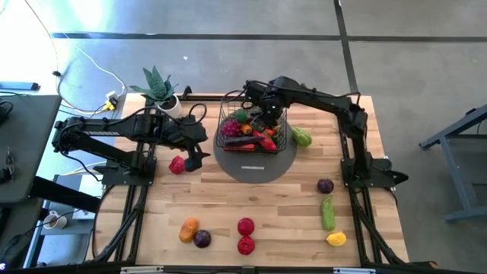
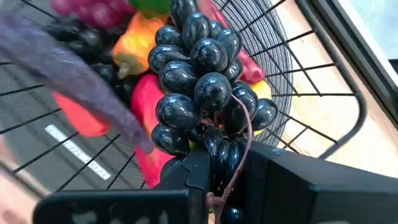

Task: Build produce basket
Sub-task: Put the grapes into the wire basket, then put the green cucumber into the wire basket

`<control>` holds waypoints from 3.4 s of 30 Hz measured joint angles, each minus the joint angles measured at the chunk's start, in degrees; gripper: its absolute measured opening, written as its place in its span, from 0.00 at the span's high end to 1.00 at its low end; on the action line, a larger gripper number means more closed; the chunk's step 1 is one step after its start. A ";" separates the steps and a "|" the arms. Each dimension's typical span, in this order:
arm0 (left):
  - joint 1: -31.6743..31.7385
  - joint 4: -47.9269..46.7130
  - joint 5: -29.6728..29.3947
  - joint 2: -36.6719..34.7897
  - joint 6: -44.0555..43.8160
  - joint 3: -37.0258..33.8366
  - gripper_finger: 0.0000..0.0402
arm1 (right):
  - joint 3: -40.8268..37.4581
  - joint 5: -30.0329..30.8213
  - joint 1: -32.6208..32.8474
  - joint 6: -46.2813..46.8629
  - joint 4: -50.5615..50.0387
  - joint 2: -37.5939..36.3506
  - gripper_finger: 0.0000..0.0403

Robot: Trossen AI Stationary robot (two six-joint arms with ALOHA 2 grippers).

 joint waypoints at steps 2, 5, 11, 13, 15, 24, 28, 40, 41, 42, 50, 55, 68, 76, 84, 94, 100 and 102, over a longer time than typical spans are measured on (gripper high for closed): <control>-0.02 -1.56 -0.55 0.00 -0.75 0.00 0.26 | -0.01 -0.04 -0.42 -0.05 0.17 1.16 0.91; -0.02 -3.90 -2.86 0.00 -2.10 0.00 0.26 | -0.01 -0.09 -0.80 -0.36 0.22 2.89 0.91; 0.01 -5.89 -6.69 0.00 -3.96 0.00 0.26 | -0.01 -0.46 -1.07 -1.63 0.20 4.46 0.90; 0.01 -5.91 -7.18 0.00 -4.02 0.00 0.26 | -0.01 -0.48 -1.06 -2.39 0.31 4.68 0.87; 0.01 -6.05 -7.25 0.00 -4.03 0.00 0.26 | -0.01 -0.48 -1.04 -2.60 0.39 4.68 0.84; 0.01 -6.07 -7.27 0.00 -1.45 0.00 0.26 | -0.01 -0.86 -1.02 2.40 -1.11 4.66 0.61; 0.01 -6.07 -7.27 0.00 -0.87 0.00 0.26 | -0.01 -1.99 -0.99 5.82 -2.90 3.90 0.55; 0.04 -5.88 -7.28 0.00 2.69 0.00 0.26 | 0.06 -0.86 -0.27 9.10 -1.44 2.54 0.52; 0.05 -5.89 -7.27 0.00 2.69 0.00 0.26 | 0.06 -0.98 -0.30 9.11 -1.46 2.54 0.52; 0.05 -5.89 -7.27 0.00 2.71 0.00 0.26 | 0.06 -0.98 -0.30 9.12 -1.48 2.54 0.51; 0.05 -5.98 -7.27 0.00 2.69 0.00 0.26 | 0.06 -3.33 -0.30 12.68 -1.62 2.52 0.38; 0.05 -6.02 -7.27 0.00 2.70 0.00 0.26 | 0.06 -6.93 -0.60 15.34 -3.38 2.49 0.28; 0.05 -6.34 -7.25 0.00 2.26 0.00 0.26 | 0.13 -8.43 2.97 18.13 -4.44 1.22 0.27; 0.05 -12.81 -5.08 0.00 -4.22 0.00 0.26 | 4.89 -5.00 8.33 19.04 -4.65 0.92 0.27; -0.02 -18.48 -3.14 0.00 -9.99 0.00 0.26 | 10.12 1.68 13.07 16.78 -8.31 0.88 0.27; -0.02 -21.04 -0.22 0.00 -13.84 -0.02 0.26 | 10.66 1.90 15.35 11.33 -10.62 0.88 0.27; -0.04 -21.11 3.48 0.00 -18.30 -0.02 0.26 | 10.61 1.68 17.13 8.43 -10.62 -0.29 0.27; -0.04 -21.06 3.44 -0.02 -20.06 -0.02 0.26 | 10.61 2.08 18.11 6.97 -10.62 -1.46 0.27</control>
